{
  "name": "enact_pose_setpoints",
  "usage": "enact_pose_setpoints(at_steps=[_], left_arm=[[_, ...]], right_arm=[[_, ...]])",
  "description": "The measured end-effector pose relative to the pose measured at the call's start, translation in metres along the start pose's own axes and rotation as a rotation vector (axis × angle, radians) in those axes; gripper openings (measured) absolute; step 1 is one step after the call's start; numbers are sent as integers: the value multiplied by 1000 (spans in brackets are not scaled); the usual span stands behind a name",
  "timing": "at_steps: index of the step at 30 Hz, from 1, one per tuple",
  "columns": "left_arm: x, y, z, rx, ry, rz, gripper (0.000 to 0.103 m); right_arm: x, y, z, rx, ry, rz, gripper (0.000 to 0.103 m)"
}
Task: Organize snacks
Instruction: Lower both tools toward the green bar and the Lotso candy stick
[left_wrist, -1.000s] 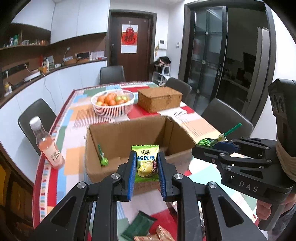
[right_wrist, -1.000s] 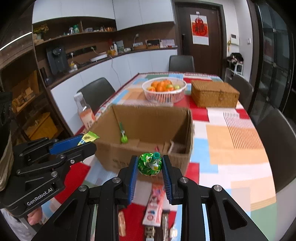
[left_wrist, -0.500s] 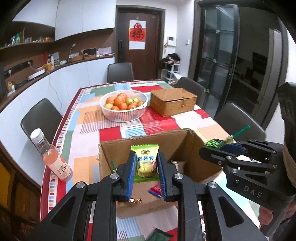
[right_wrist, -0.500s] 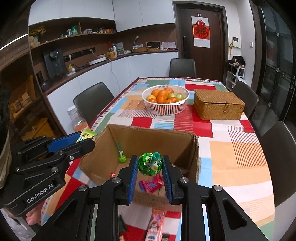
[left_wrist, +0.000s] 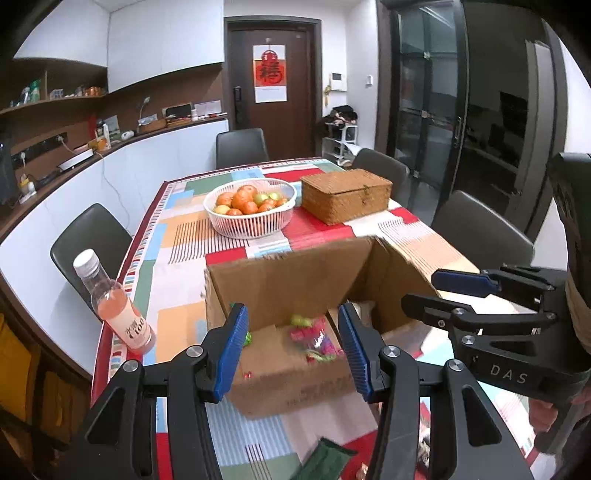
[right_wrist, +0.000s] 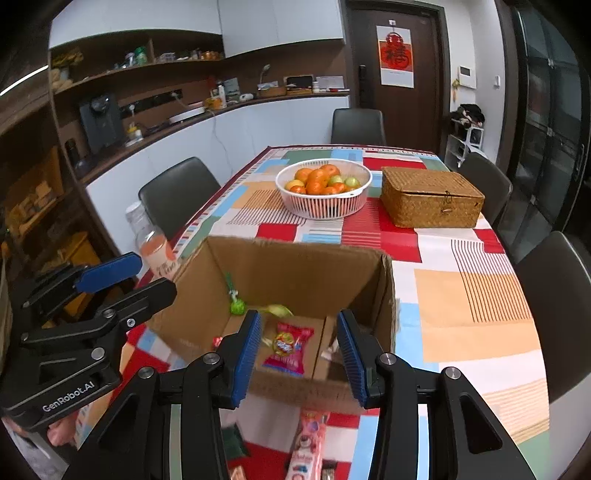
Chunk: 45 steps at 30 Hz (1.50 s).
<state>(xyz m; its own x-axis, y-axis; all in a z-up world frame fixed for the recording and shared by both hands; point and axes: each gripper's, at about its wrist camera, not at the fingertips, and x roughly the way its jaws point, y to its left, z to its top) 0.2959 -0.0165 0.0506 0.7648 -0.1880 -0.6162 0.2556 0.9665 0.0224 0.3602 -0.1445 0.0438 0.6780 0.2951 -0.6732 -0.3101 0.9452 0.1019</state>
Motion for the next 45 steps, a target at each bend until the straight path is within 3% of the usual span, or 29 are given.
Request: enact_pose_setpoints(at_steps=[12, 27, 33, 45], left_arm=[[-7, -15, -50, 87, 71, -37, 54], [44, -26, -115, 128, 316, -104, 54], [63, -31, -134, 144, 411, -129, 54], [95, -40, -153, 154, 518, -159, 54]], right_arm=[[3, 13, -54, -34, 95, 6, 43], [39, 16, -111, -38, 268, -15, 43], [50, 13, -123, -37, 315, -30, 43], [70, 5, -126, -22, 361, -38, 43]])
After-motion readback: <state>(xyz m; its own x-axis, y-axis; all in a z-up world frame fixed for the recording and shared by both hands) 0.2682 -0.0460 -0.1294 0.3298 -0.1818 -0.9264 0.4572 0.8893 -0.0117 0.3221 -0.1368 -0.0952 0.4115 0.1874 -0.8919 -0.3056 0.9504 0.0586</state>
